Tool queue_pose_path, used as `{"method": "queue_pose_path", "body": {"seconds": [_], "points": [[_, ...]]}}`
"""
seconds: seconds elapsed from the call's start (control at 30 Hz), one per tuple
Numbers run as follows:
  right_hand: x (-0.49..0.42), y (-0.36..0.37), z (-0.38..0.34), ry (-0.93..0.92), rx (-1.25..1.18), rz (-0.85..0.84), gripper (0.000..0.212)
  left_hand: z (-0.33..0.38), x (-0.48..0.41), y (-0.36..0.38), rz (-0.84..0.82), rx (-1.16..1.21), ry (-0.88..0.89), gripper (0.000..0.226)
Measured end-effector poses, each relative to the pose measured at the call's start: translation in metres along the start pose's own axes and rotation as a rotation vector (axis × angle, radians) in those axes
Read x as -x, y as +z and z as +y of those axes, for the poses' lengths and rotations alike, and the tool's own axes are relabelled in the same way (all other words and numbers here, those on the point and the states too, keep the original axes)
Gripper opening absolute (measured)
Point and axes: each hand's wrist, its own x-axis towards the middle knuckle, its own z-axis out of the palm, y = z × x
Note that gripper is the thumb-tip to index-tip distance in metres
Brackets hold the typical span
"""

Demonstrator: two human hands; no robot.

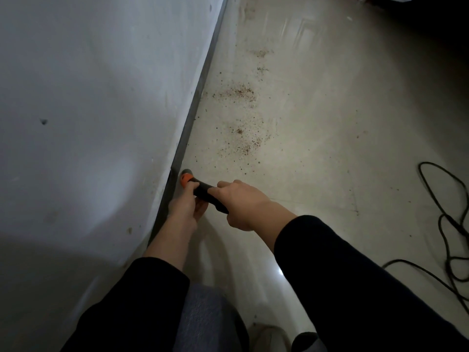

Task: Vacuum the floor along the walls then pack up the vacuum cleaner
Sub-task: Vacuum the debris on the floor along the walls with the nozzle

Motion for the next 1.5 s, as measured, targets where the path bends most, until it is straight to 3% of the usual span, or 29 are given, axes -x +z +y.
{"method": "queue_pose_path", "body": {"seconds": [0.47,1.23,1.5], "points": [[0.01,0.001,0.018,0.075,0.022,0.019,0.039,-0.006,0.001,0.023,-0.147,-0.05,-0.011,0.022],[0.048,-0.001,0.036,0.199,0.041,-0.034,0.036,-0.038,0.003,0.05,-0.242,-0.096,-0.072,0.037],[0.062,-0.001,0.043,0.236,0.052,-0.035,0.037,-0.048,0.007,0.061,-0.311,-0.118,-0.106,0.033]]}}
